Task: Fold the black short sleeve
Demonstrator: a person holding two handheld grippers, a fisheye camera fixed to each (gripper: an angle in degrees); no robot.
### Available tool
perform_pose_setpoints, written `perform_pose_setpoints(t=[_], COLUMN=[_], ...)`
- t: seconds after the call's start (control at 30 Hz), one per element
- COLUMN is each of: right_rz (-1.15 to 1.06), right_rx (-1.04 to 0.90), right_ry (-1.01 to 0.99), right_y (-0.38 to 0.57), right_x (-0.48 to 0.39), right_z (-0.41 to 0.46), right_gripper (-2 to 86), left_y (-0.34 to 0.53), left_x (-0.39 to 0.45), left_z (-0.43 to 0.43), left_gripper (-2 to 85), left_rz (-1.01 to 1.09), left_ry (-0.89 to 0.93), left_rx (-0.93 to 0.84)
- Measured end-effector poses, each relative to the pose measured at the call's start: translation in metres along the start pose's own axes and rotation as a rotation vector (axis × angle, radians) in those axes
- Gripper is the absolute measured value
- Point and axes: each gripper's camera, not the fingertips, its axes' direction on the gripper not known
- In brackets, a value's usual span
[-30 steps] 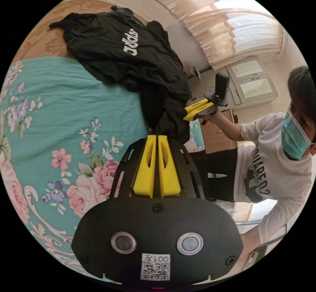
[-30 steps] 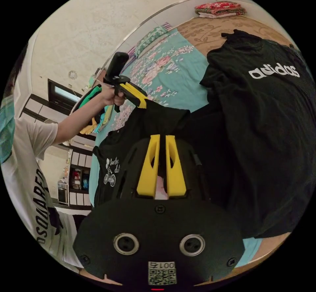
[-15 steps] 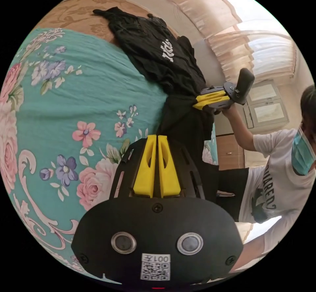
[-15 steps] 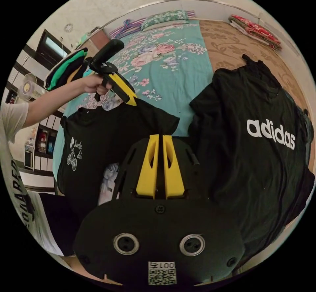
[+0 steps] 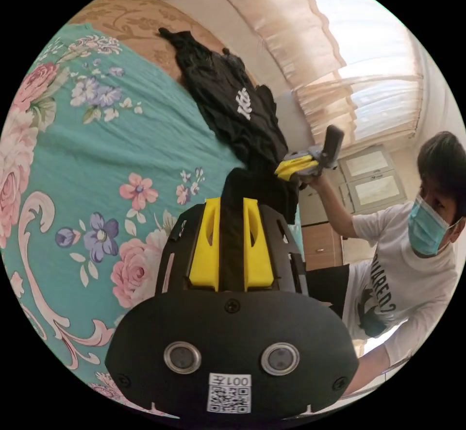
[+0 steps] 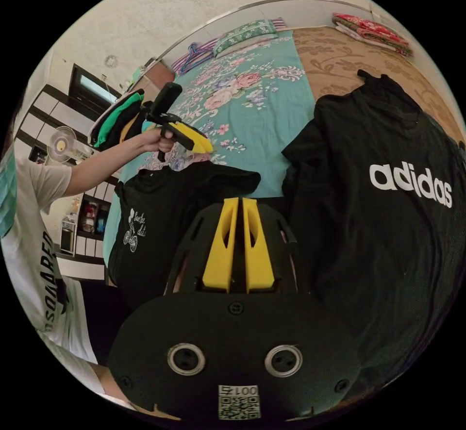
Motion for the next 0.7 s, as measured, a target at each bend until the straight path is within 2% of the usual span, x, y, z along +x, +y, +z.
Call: perform_pose_setpoints(t=[0.1, 0.2, 0.27, 0.4, 0.47, 0.53, 0.7], right_rz=[-0.015, -0.04, -0.088, -0.176, -0.207, -0.196, -0.098], right_rx=[0.007, -0.072, -0.132, -0.199, -0.191, -0.149, -0.044], right_ry=[-0.171, -0.289, -0.265, -0.245, -0.215, -0.197, -0.163], right_y=[-0.01, -0.025, -0.034, -0.042, -0.038, -0.03, 0.007], right_x=[0.012, 0.02, 0.016, 0.006, 0.001, 0.0, 0.003], right_z=[0.009, 0.023, 0.034, 0.044, 0.033, 0.016, -0.018], right_gripper=[5.1, 5.7, 4.3, 2.0, 1.4, 1.1, 0.8], left_y=[-0.013, -0.032, -0.045, -0.057, -0.059, -0.056, -0.039], left_x=[-0.006, -0.013, -0.016, -0.021, -0.017, -0.014, -0.019], left_z=[-0.004, 0.02, 0.049, 0.079, 0.085, 0.079, 0.053], left_gripper=[4.5, 5.6, 5.6, 0.6, -0.5, -0.8, -0.9], left_rz=[0.005, 0.003, -0.003, -0.021, 0.017, 0.033, 0.023], left_ry=[0.049, 0.099, 0.102, 0.133, 0.047, 0.002, 0.039], left_rx=[0.043, -0.048, -0.152, -0.221, -0.248, -0.208, -0.077])
